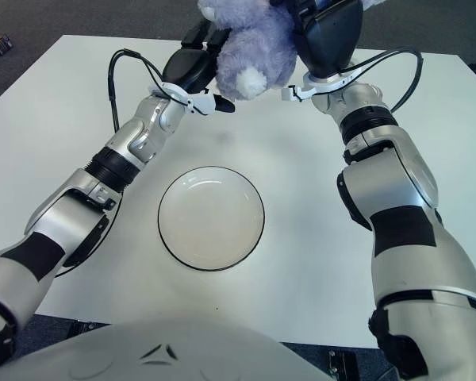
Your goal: Put the doll into the plate.
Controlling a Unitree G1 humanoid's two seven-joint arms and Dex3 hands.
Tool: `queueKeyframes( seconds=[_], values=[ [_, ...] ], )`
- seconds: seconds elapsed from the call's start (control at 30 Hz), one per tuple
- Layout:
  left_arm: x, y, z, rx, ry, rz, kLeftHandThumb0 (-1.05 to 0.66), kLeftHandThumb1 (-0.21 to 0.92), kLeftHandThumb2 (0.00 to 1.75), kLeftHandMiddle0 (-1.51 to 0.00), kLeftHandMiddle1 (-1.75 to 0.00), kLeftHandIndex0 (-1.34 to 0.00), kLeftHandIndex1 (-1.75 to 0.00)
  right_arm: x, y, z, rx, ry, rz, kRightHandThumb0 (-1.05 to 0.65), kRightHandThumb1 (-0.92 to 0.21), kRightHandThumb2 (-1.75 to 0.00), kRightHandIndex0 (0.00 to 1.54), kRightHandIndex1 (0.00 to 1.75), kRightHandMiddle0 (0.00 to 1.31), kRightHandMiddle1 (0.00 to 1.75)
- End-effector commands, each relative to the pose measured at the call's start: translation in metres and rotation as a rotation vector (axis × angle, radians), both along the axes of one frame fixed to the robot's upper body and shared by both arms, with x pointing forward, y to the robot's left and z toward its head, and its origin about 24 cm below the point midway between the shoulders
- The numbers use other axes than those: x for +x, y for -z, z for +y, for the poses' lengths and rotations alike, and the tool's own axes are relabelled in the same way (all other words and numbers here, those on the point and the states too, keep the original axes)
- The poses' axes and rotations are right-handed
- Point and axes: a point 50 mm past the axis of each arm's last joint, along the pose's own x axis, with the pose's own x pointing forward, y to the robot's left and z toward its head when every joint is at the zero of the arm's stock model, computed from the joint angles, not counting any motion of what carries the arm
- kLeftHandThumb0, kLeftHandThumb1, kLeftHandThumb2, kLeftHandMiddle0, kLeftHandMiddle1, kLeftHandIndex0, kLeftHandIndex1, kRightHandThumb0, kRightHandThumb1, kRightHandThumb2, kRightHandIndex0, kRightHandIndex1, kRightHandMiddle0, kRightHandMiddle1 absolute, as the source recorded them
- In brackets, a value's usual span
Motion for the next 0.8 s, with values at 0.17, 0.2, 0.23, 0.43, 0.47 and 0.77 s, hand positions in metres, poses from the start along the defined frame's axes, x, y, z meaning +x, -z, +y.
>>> queueKeyframes(
  seconds=[0.17,0.2,0.23,0.43,0.47,0.77],
  values=[
    [-0.005,-0.003,-0.008,-0.106,0.105,0.054,-0.83,0.74,0.0,-0.01,-0.45,0.0,-0.14,0.002,-0.012,0.005,0.042,-0.011,0.009,0.0,-0.15,-1.5,0.76,1.69,0.5,1.75],
    [-0.005,-0.003,-0.008,-0.127,0.113,0.061,-0.8,0.74,0.0,-0.01,-0.6,0.0,-0.21,0.002,-0.012,0.005,0.039,-0.006,0.012,0.0,-0.16,-1.49,0.76,1.69,0.5,1.75],
    [-0.005,-0.004,-0.009,-0.148,0.12,0.07,-0.79,0.74,0.01,0.0,-0.69,0.0,-0.27,0.002,-0.012,0.005,0.036,-0.003,0.014,0.0,-0.16,-1.49,0.75,1.69,0.5,1.75],
    [-0.004,-0.012,-0.01,-0.239,0.15,0.146,-0.85,0.75,0.02,0.0,-1.11,0.0,-0.35,0.002,-0.01,0.005,0.036,-0.026,0.044,0.0,-0.16,-1.49,0.75,1.7,0.5,1.75],
    [-0.005,-0.013,-0.01,-0.246,0.152,0.156,-0.85,0.75,0.02,0.0,-1.17,0.0,-0.35,0.002,-0.01,0.005,0.036,-0.03,0.05,0.0,-0.16,-1.49,0.75,1.7,0.5,1.75],
    [-0.003,-0.017,-0.01,-0.25,0.125,0.308,-1.01,0.82,0.07,0.0,-1.33,0.0,-0.21,0.0,-0.008,0.007,0.034,-0.044,0.04,0.0,-0.16,-1.49,0.74,1.7,0.49,1.75]
  ],
)
